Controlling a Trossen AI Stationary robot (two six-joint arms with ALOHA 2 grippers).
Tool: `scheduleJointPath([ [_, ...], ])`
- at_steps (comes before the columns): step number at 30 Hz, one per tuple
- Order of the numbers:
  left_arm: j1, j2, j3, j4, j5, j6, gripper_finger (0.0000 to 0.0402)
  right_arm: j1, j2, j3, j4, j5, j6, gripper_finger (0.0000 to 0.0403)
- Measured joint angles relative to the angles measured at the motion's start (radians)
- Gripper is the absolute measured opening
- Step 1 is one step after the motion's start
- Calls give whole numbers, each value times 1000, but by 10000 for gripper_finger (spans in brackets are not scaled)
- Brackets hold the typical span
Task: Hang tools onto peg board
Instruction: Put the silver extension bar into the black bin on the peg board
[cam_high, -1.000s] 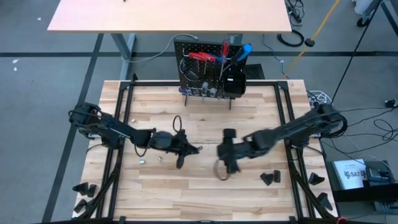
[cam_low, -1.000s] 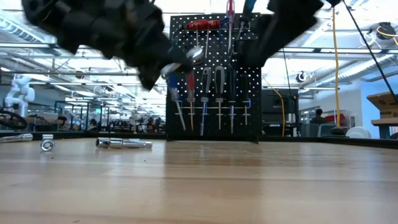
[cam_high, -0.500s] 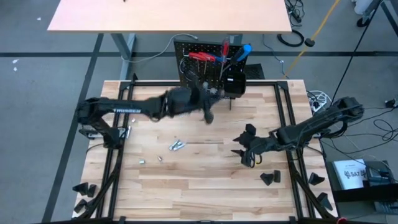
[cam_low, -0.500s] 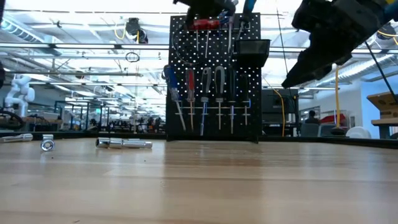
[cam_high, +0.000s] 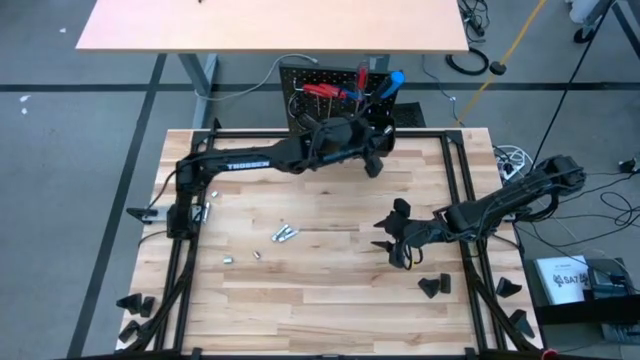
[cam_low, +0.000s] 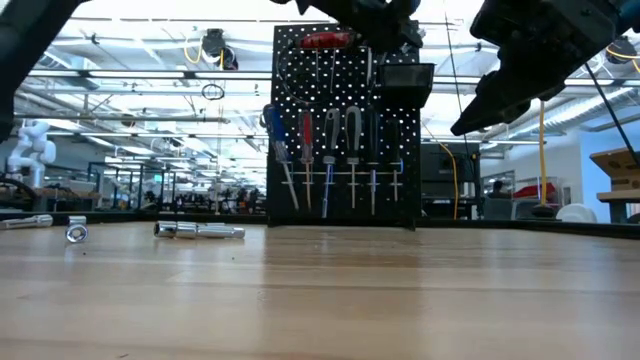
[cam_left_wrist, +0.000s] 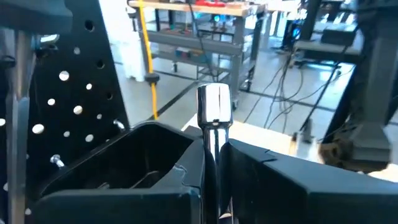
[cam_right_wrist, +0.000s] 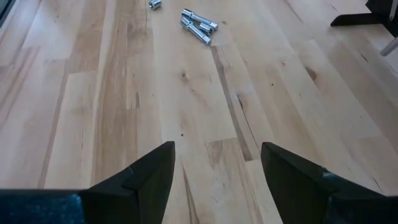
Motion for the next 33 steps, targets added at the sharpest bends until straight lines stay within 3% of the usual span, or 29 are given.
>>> scheduleJointPath([
  [7, 3, 28, 30, -45, -72, 27, 39, 0, 0, 0, 1, 0, -3, 231],
  [18, 8, 28, 30, -57, -77, 54, 43, 0, 0, 0, 10, 0, -3, 231],
  [26, 6, 28, 30, -29, -78, 71, 166, 0, 0, 0, 10, 0, -1, 231],
  [33, 5, 19, 30, -27, -79, 99, 205, 0, 0, 0, 10, 0, 3, 231],
])
